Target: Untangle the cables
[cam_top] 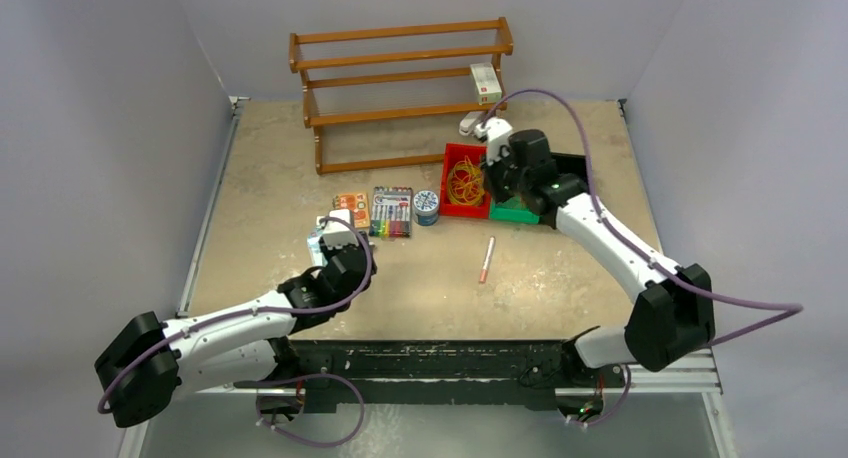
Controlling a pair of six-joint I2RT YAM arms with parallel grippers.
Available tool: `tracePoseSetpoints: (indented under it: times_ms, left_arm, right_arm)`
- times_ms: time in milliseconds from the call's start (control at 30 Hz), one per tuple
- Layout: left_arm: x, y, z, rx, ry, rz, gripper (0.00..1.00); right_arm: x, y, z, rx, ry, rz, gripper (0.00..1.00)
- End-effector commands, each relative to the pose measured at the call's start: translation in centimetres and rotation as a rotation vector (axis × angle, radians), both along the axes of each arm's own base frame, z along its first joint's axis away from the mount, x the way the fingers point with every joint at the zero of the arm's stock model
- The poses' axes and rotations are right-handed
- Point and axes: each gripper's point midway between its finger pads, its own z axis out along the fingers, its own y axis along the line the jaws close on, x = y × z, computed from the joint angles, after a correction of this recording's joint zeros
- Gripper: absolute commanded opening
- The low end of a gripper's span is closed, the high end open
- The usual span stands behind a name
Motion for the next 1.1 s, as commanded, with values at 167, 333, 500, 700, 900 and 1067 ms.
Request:
tracePoseSetpoints:
  times_ms: [167,333,500,700,900,1067]
  left_arm:
    - [1.2,-0.1,3.1,-0.003,-0.067,0.022,0.46]
    - [1.3,-0.1,3.0,0.003,-0.067,0.022,0.46]
    - [2.3,-1.1,3.9,0.047,-0.072,0.001,0.46]
    - [2.7,-1.8,4.0,0.043,-0.071,-0.013,0.46]
    - [2.4,-1.2,3.7,0.048,-0.065,-0.004,0.46]
    - [2.5,-1.2,3.6,0.049,-0.061,-0.007,0.46]
  right_arm:
    - [4.4,-14.2,2.7,-0.041,-0.054,-0.6,0.0]
    - [5.2,-19.6,3.0,-0.111,-0.089,-0.794,0.0]
    - [5.9,-23.1,2.9,-0.222,-0.077,-0.898,0.0]
    - [7.1,-22.9,1.1,-0.274,0.01,-0.866,0.0]
    - [7.5,-22.2,-2.0,-0.286,0.106,-0.818,0.0]
    - [8.0,-22.4,-4.2,-0.302,0.186,-0.786,0.0]
